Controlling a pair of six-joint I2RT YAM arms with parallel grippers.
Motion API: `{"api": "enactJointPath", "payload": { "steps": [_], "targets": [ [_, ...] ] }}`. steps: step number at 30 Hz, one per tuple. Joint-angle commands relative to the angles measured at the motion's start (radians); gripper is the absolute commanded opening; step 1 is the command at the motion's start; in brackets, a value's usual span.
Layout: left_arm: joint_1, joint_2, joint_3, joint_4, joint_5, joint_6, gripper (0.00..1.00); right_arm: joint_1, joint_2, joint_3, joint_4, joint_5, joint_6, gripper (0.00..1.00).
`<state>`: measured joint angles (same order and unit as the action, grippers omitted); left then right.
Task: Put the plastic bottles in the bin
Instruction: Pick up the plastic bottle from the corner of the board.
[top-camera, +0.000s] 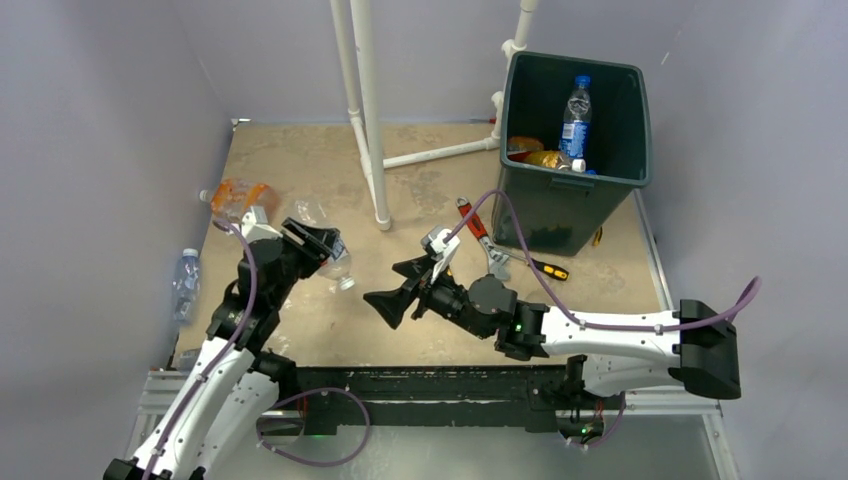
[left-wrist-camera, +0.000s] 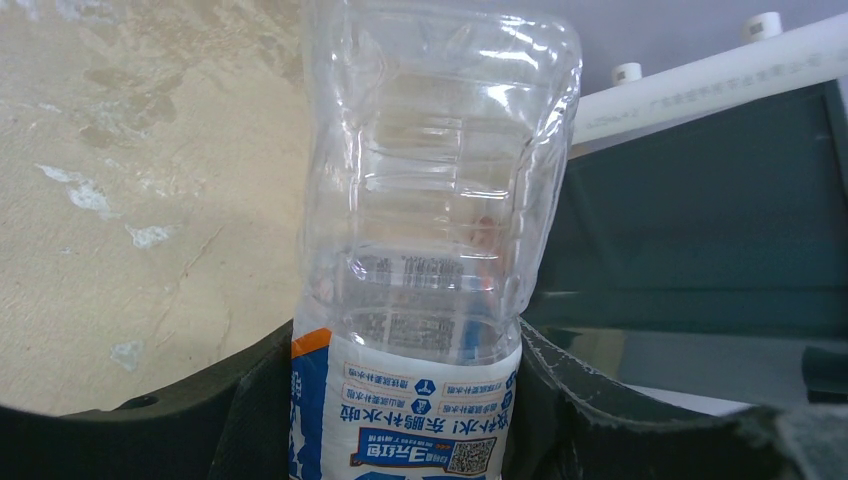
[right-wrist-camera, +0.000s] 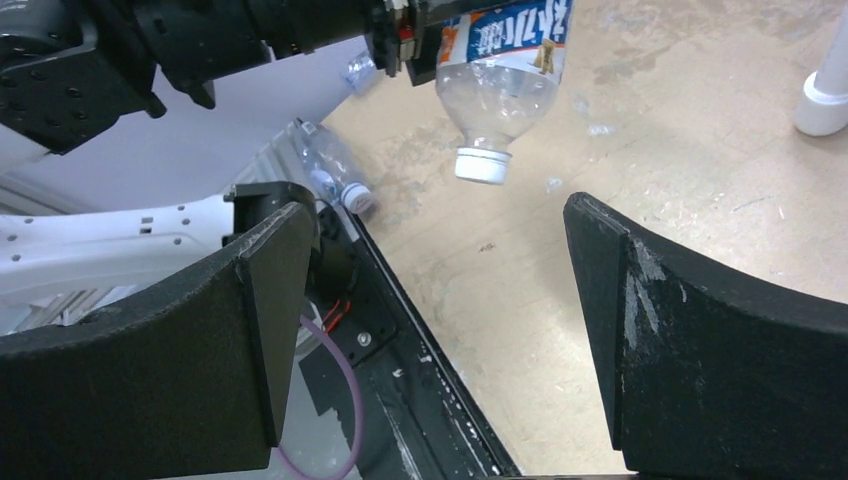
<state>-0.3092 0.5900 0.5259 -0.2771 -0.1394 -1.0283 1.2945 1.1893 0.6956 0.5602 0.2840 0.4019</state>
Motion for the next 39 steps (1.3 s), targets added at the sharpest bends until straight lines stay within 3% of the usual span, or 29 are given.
{"api": "enactJointPath", "payload": {
  "steps": [1,8,15,22,27,39],
  "targets": [
    [-0.004,0.007,0.141,-0.025,0.015,0.057,0.33,-0.001,-0.044,-0.012,0.071,0.072,0.011,0.95],
    [-0.004,0.027,0.268,-0.065,-0.030,0.137,0.34,-0.001,-0.043,0.001,0.040,0.067,0.015,0.96],
    [-0.002,0.048,0.327,0.070,0.082,0.180,0.34,-0.001,-0.108,-0.004,0.063,0.010,0.042,0.97],
    [-0.003,0.003,0.283,0.277,0.201,0.099,0.34,-0.001,-0.104,0.030,0.083,-0.033,-0.001,0.97],
    [-0.004,-0.029,0.256,0.372,0.242,0.036,0.34,-0.003,-0.017,0.111,0.093,-0.056,0.017,0.97],
    [-0.002,-0.107,0.268,0.323,0.246,0.090,0.34,-0.011,0.223,0.355,0.103,-0.121,0.099,0.93]
  ]
}}
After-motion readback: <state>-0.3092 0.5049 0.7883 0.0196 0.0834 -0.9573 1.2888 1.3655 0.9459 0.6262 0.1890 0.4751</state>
